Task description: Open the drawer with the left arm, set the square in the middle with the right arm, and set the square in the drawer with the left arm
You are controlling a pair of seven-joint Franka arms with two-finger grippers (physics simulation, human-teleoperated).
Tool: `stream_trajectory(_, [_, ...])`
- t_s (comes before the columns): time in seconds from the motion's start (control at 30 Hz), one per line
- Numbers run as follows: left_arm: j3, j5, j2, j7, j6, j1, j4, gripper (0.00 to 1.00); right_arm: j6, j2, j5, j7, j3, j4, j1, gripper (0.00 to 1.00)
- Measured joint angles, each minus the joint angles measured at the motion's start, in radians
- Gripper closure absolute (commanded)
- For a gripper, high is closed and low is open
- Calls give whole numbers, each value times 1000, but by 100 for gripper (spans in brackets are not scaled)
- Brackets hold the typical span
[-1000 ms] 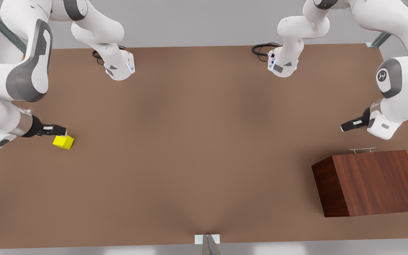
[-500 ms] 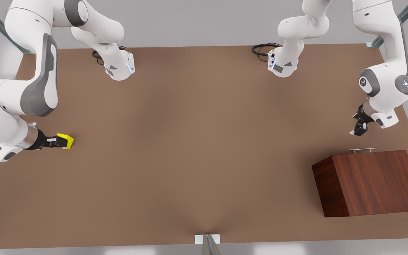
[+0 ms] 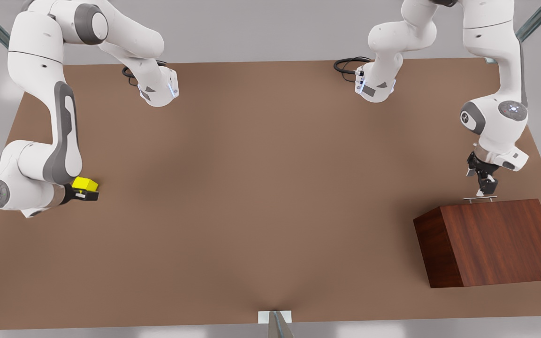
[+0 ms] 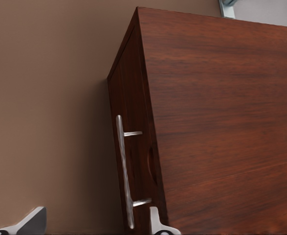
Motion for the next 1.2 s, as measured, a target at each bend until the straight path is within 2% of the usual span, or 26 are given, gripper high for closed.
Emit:
stream_trajectory(0.23, [0, 17, 19, -96, 36, 36, 1, 0, 36, -29, 27, 151, 1, -139, -91, 0])
stream_trajectory(0.5, [0, 29, 52, -168, 55, 29, 2, 0, 154, 27, 37, 252, 0, -203, -187, 0])
stream_trajectory(1.03, [1, 33, 98, -243, 63, 36, 1, 0, 307, 88, -45, 196, 1, -183, -218, 0])
stream_trajectory(1.2, [1, 33, 112, -256, 65, 39, 2, 0, 472, 7, -95, 78, 1, -376, -223, 0])
